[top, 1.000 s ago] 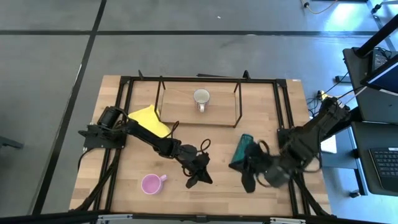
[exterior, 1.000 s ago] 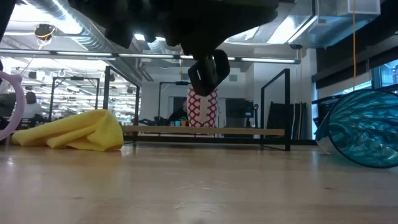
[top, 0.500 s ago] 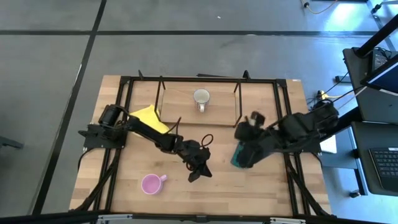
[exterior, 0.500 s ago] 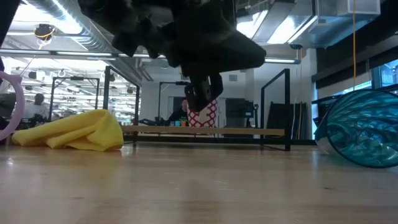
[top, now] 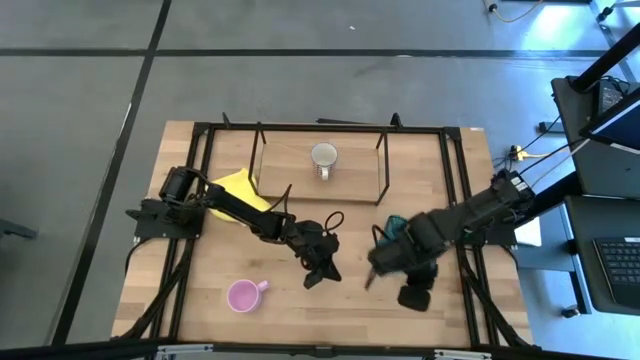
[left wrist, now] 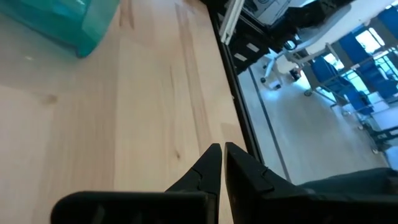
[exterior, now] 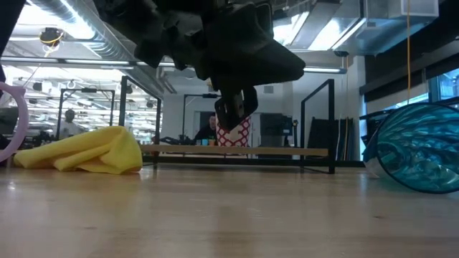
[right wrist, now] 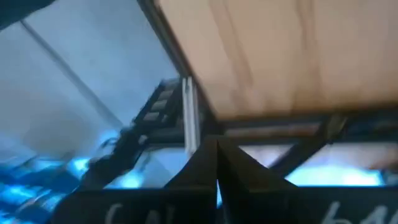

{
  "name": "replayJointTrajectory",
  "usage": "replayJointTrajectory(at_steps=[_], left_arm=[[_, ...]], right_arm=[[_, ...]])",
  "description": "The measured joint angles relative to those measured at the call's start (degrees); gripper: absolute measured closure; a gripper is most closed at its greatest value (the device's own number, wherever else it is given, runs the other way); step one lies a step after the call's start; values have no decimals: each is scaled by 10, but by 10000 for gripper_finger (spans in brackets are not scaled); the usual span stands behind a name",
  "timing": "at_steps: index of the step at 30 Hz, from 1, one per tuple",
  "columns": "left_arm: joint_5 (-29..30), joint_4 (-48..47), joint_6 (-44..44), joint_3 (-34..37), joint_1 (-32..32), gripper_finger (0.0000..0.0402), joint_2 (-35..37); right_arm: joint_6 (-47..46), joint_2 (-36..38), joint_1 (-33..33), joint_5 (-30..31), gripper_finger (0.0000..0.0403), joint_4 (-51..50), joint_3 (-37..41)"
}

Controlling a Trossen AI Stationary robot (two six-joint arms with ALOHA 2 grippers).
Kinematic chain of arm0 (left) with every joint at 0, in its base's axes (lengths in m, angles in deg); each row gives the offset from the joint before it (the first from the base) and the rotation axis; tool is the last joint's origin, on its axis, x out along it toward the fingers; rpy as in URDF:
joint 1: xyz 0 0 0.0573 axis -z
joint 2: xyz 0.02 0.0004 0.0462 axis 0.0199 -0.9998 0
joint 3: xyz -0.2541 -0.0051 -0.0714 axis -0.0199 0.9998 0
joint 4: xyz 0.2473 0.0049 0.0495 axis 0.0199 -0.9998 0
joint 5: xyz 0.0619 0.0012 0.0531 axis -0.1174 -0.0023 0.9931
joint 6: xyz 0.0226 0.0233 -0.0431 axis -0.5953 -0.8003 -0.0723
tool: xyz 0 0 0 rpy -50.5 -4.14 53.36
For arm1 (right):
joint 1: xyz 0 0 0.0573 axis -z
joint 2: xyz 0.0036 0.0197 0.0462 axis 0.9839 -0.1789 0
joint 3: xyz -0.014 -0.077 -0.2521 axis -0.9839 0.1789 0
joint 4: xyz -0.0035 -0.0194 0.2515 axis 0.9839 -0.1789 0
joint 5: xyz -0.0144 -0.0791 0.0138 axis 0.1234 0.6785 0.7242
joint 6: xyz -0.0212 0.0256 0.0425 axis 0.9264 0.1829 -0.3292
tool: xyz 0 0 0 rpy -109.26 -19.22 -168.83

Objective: Stack small to large cups/mugs on shelf
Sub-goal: Put the blue cup on the shelf

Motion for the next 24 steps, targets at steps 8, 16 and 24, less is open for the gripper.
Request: replayJointTrajectory(at_steps=[8, 16, 24], left_arm=[[-14, 1, -14, 0, 3, 388, 0], [-29, 0, -11, 0, 4, 388, 0], [-30, -2, 5, 0, 12, 388, 0]], right_arm=[[99, -6, -95, 493, 394, 148, -153], [467, -93, -58, 556, 374, 138, -235], [778, -168, -30, 860, 372, 88, -335]])
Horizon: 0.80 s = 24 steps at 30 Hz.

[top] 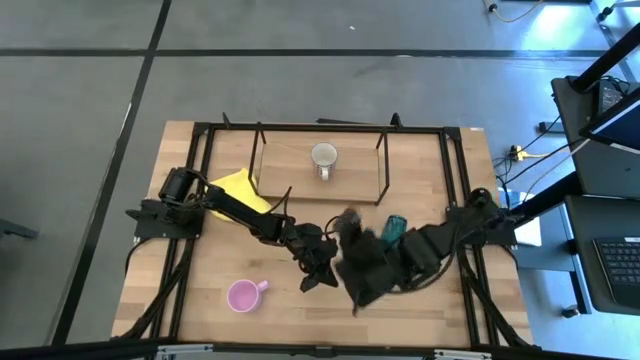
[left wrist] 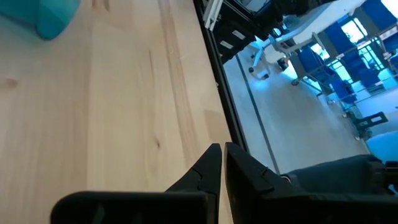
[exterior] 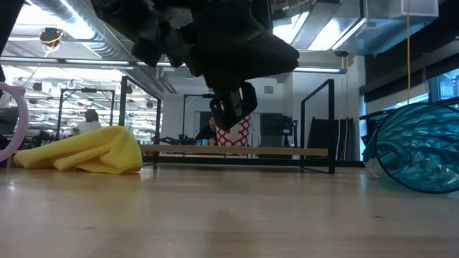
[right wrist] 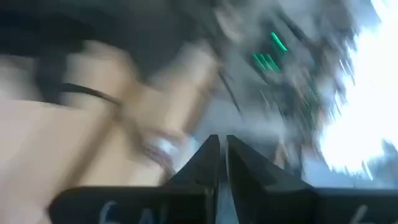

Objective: Stack small to large cups/mugs on shelf
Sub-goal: Put the blue cup on the shelf

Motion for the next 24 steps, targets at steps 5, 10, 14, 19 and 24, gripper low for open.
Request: replayJointTrajectory(at_steps=[5, 10, 14, 19, 24], left_arm=[[4, -2, 10, 0, 11, 388, 0], [6, -15, 12, 0, 16, 388, 0], [8, -24, 15, 0, 15, 388, 0], [9, -22, 14, 0, 15, 388, 0], [5, -21, 12, 0, 9, 388, 0]], right_arm=[[-363, 35, 24, 73, 372, -89, -14], [-596, 111, 71, 31, 373, -94, 10], [-721, 167, 131, -41, 388, -92, 10], [-600, 212, 205, -387, 398, -39, 10], [-491, 242, 229, -532, 393, 167, 10]])
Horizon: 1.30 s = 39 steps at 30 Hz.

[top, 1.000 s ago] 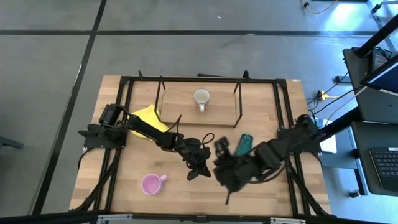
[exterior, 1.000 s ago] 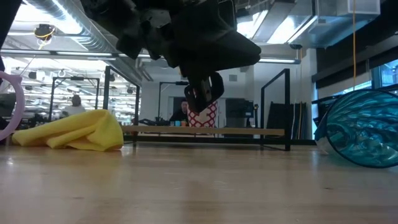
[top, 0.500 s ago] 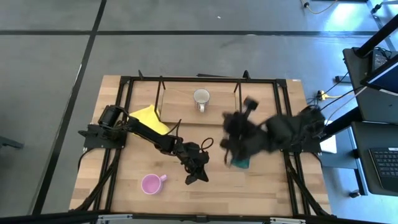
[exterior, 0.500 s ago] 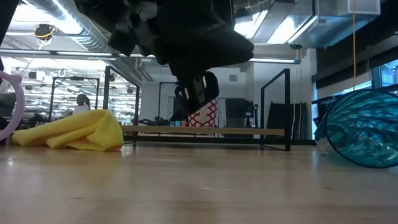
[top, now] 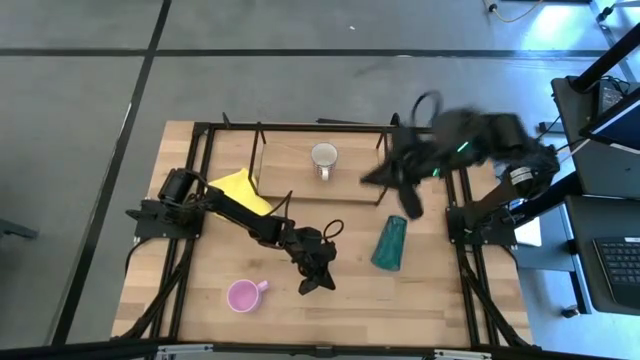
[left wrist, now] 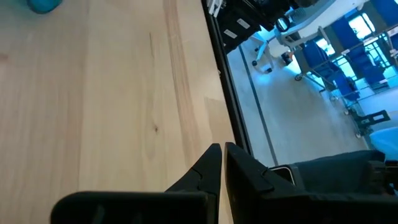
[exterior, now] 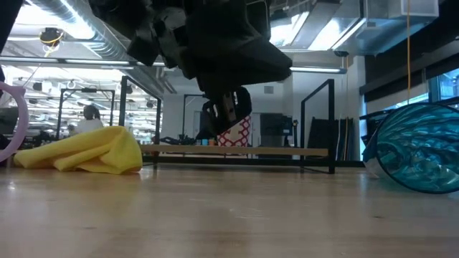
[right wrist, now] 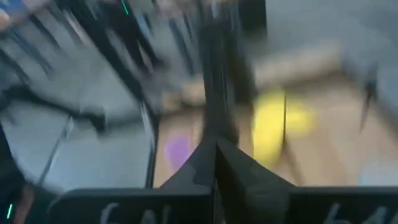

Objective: Stack small to large cups/mugs on shelf
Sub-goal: Put the blue cup on the shelf

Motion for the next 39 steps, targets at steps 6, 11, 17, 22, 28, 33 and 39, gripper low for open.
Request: replayJointTrajectory(at_steps=[6, 11, 17, 22, 28, 33, 39], left_arm=[[-50, 3, 18, 0, -9, 388, 0], [-89, 10, 34, 0, -16, 388, 0], [-101, 10, 45, 0, -25, 388, 0], [-114, 10, 49, 0, -27, 388, 0], [-126, 9, 49, 0, -35, 388, 0], [-135, 12, 49, 0, -52, 388, 0], [-150, 16, 49, 0, -58, 388, 0]], right_arm=[[92, 37, 102, -107, 399, 82, 1], [104, 48, 244, -287, 396, 82, 0], [138, 37, 413, -315, 397, -21, 1], [157, 39, 545, -225, 395, -170, 0], [144, 29, 651, -144, 399, -253, 28], [103, 38, 673, -89, 400, -258, 152], [54, 51, 671, -62, 400, -262, 359]])
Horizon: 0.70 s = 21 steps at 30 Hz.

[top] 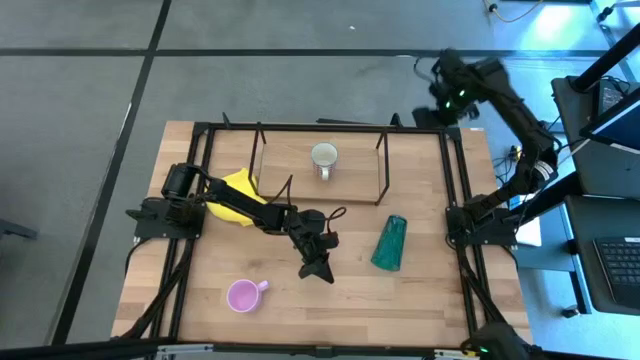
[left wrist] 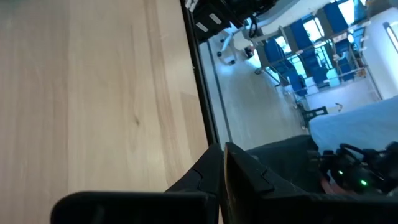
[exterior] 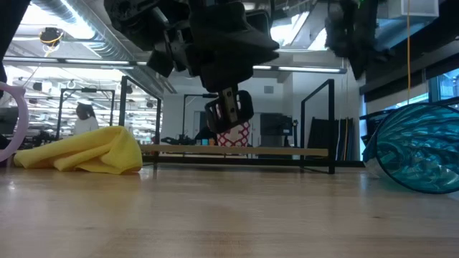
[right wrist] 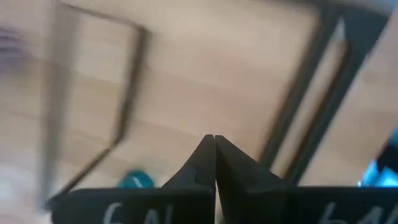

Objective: Stack small to large cups/mugs on shelf
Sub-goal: Put the blue cup on the shelf

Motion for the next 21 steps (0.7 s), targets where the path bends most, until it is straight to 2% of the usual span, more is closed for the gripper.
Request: replayJointTrajectory(at_steps=[3, 11, 14, 21], left_arm=[[-7, 1, 0, 0, 0, 388, 0], [-5, -3, -1, 0, 0, 388, 0], [-2, -4, -1, 0, 0, 388, 0], [22, -4, -13, 0, 0, 388, 0]], right_arm=[[-22, 3, 1, -6, 400, 22, 88], [-128, 78, -11, -124, 400, 145, 284], [-177, 124, -16, -166, 400, 173, 341], [-283, 302, -72, -164, 400, 179, 435]])
